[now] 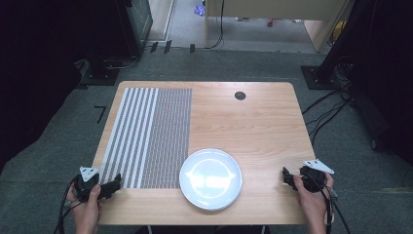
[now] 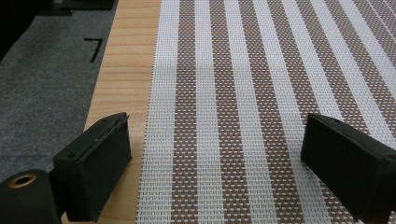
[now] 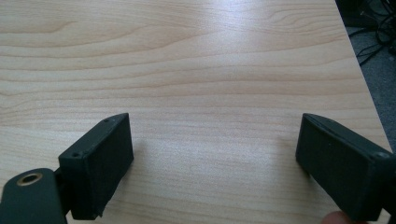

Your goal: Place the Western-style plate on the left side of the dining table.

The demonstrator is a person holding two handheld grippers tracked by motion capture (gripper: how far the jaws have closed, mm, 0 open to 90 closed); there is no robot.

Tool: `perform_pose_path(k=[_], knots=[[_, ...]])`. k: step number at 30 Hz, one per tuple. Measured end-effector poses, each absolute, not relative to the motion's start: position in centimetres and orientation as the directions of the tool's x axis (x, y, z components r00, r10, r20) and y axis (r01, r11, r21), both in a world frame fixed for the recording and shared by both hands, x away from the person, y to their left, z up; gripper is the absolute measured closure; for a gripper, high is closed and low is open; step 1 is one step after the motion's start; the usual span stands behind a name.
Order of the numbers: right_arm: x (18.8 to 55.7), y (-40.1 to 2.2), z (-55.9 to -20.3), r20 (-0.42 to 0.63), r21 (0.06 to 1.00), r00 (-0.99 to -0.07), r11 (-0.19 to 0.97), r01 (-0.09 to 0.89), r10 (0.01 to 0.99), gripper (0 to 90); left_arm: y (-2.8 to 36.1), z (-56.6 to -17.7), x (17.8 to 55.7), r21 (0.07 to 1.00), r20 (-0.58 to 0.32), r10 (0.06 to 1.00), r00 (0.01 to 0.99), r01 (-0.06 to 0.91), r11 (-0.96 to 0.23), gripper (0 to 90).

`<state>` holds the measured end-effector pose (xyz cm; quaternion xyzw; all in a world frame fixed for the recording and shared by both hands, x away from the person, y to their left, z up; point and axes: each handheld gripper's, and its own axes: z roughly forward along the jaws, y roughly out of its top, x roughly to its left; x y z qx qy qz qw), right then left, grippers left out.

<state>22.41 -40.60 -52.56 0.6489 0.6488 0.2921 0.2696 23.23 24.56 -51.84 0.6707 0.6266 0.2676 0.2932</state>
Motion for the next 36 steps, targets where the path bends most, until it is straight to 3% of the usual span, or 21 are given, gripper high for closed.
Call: perform_pose_path(k=[16, 25, 27, 36], knots=[[22.3, -40.5, -52.6, 0.03, 0.728, -0.017, -0.01, 0.685, 0.999, 10.5, 24.6, -51.5, 23.2, 0.716, -0.006, 0.999, 0.046, 0.697, -0.028, 7.5], [22.2, -40.5, -52.6, 0.03, 0.727, -0.016, -0.011, 0.686, 0.999, 10.1, 22.6, -47.9, 24.4, 0.777, -0.041, 0.999, 0.02, 0.63, 0.019, 7.6], [22.2, -40.5, -52.6, 0.031, 0.727, -0.016, -0.012, 0.686, 0.999, 10.0, 21.3, -47.1, 24.9, 0.793, -0.011, 0.999, 0.038, 0.609, -0.015, 7.6], [22.2, -40.5, -52.6, 0.03, 0.728, -0.019, -0.008, 0.686, 0.999, 10.3, 17.9, -46.3, 25.0, 0.807, -0.048, 0.989, 0.137, 0.589, -0.042, 7.5]])
